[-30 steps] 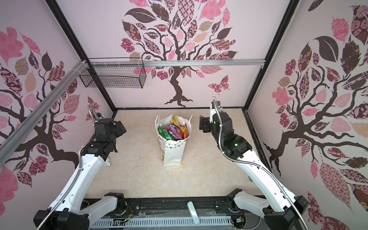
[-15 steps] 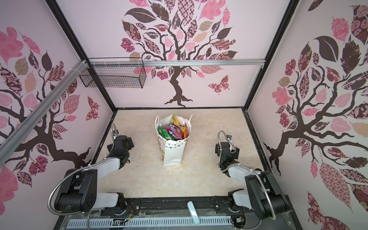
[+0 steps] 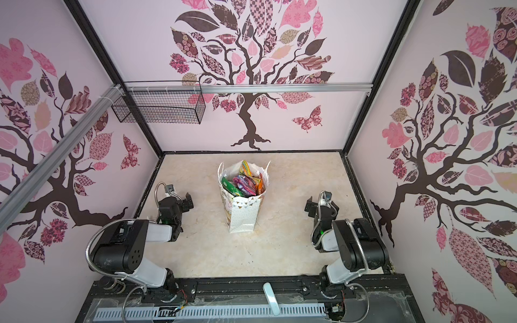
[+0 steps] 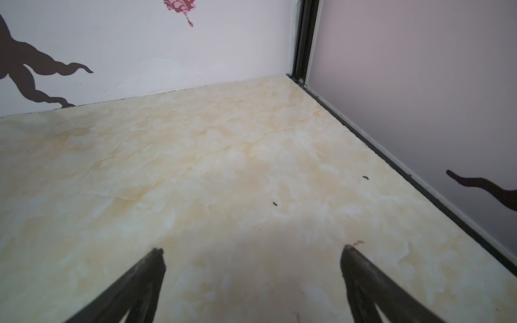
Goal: Place the snacks into the paper bag
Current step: Reset both arms
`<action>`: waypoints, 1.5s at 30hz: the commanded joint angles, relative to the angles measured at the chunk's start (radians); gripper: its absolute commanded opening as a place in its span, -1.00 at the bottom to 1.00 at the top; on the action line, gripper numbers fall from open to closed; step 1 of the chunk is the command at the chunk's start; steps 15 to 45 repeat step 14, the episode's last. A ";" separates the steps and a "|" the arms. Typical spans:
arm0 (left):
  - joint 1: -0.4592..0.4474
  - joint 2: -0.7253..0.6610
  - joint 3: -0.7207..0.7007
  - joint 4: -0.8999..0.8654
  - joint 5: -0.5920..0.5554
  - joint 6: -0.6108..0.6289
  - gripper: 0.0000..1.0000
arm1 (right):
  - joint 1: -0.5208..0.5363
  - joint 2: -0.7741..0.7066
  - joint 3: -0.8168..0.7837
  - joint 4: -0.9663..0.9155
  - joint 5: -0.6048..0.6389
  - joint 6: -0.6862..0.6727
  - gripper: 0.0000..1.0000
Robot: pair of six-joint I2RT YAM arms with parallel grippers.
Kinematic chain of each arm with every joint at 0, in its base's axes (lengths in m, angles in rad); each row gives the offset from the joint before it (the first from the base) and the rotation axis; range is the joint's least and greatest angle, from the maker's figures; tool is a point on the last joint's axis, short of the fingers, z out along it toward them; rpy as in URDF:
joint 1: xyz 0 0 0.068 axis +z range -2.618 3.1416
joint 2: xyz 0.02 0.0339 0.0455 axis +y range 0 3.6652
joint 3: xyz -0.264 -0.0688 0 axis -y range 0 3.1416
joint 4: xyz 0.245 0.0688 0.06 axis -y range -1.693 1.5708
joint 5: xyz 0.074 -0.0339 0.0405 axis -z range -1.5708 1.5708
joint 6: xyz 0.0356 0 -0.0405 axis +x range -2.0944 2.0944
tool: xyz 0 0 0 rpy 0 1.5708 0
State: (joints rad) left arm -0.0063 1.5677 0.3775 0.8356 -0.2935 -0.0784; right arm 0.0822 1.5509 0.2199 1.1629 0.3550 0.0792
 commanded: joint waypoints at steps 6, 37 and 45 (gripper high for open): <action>0.002 -0.009 -0.004 0.053 0.027 0.006 0.96 | 0.009 0.000 0.058 0.001 -0.021 -0.007 0.99; 0.003 -0.013 -0.002 0.044 0.027 0.006 0.96 | 0.008 0.005 0.059 0.000 -0.020 -0.008 1.00; 0.003 -0.013 -0.002 0.044 0.027 0.006 0.96 | 0.008 0.005 0.059 0.000 -0.020 -0.008 1.00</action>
